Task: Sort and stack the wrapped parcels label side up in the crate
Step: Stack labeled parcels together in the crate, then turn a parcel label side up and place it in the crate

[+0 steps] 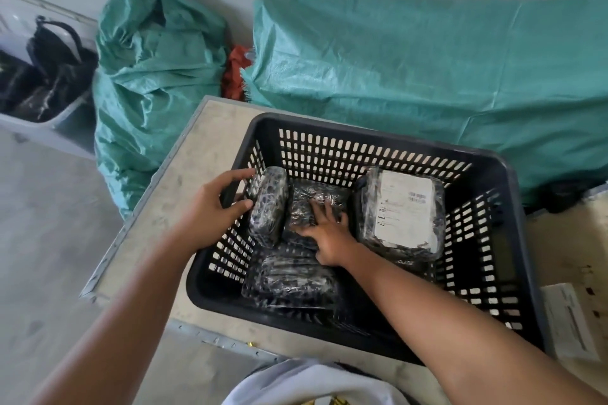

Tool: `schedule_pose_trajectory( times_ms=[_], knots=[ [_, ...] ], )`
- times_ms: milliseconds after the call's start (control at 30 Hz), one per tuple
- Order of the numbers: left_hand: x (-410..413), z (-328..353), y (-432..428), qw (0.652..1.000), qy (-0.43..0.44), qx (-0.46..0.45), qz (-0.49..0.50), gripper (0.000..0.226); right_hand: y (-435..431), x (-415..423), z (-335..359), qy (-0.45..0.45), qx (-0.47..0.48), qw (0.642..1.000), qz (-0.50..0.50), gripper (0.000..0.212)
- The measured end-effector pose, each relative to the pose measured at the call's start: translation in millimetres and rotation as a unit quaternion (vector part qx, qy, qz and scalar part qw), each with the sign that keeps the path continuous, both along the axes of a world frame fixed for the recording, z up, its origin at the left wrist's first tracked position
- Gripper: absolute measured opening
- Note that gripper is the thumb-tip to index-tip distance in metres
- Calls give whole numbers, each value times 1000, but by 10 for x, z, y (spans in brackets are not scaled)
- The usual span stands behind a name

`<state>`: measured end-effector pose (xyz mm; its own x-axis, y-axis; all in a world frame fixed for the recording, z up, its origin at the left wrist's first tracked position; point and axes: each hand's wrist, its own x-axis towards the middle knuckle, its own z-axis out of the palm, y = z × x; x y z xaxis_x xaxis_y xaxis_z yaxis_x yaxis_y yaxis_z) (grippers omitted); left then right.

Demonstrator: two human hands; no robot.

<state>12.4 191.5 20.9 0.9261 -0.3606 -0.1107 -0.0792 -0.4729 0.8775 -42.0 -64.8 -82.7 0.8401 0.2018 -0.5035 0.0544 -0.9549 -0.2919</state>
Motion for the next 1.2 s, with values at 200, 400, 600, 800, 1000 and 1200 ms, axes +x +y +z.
schedule_pose_trajectory(
  times_ms=[200, 400, 600, 800, 1000, 1200],
  knots=[
    [30, -76, 5, 1000, -6, 8, 17, 57, 31, -22, -76, -59, -55, 997, -4, 104],
    [17, -52, 2, 999, -13, 2, 32, 45, 9, -37, -64, -23, -10, 999, -31, 102],
    [10, -34, -13, 999, 0, -18, 26, 48, -36, 69, 294, -41, 136, 989, -26, 81],
    [8, -14, -14, 999, 10, -32, 32, 50, -237, 197, 723, -46, 257, 959, -111, 62],
    [-48, 80, -62, 998, -44, 6, 52, 43, -484, 43, 1151, -50, 384, 902, -189, 43],
    [-155, 501, -342, 975, -210, -2, -72, 35, -712, -176, 1728, -34, 499, 844, -196, 42]
  ],
)
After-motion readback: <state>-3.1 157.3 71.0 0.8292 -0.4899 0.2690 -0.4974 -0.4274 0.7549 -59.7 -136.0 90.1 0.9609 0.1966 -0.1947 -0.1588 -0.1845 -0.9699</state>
